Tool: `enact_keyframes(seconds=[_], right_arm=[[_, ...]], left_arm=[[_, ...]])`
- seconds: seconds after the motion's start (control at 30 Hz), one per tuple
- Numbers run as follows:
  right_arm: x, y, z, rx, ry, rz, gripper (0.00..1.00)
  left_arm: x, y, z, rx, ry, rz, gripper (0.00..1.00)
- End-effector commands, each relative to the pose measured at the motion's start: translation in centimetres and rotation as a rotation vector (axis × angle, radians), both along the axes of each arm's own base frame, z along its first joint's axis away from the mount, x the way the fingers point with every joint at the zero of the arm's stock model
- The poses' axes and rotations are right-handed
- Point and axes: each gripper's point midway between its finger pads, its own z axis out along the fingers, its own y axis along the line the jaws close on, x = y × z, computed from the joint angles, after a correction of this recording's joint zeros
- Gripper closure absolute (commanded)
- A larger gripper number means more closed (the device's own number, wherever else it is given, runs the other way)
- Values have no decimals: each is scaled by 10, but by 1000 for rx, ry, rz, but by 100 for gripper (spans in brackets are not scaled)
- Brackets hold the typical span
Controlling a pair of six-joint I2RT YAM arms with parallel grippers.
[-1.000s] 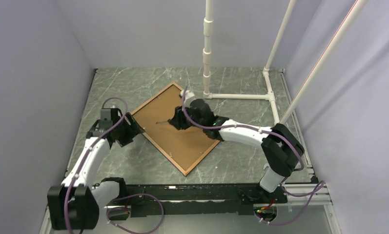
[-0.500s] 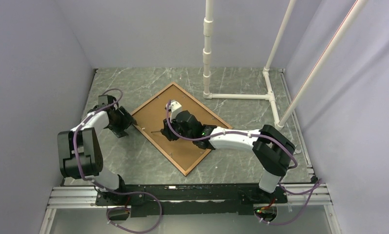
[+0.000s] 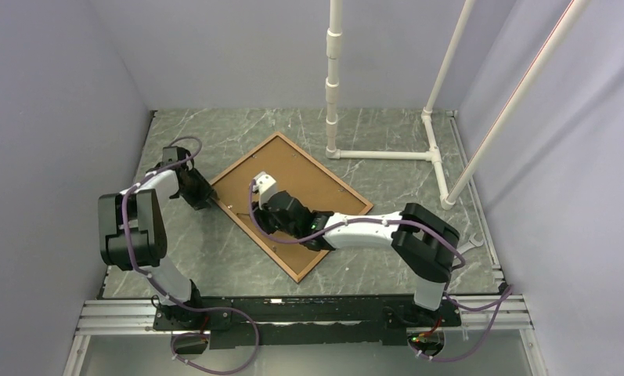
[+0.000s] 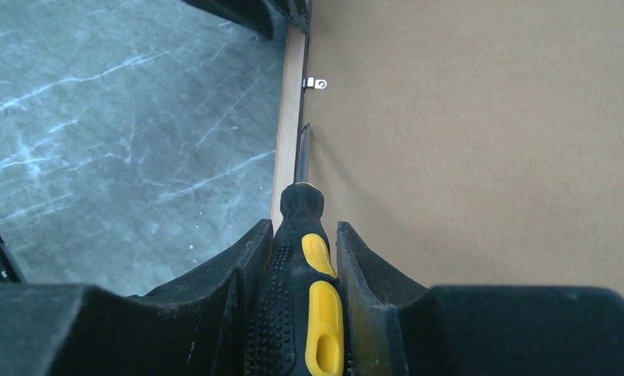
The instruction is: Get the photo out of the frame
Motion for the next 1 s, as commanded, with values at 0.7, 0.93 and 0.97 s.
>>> enact_keyframes(seconds=[0.7,0.93,0.97], right_arm=[[8,51,4,49,-171,7,100],[5,57,0,42,-152,13,100],[4,56,0,37,-152,8,100]], left_arm=[[2,-5,-23,-8,25,-59,100],[5,-6,-20,-9,14,-65,100],[4,-6,-20,-9,16,-65,100]])
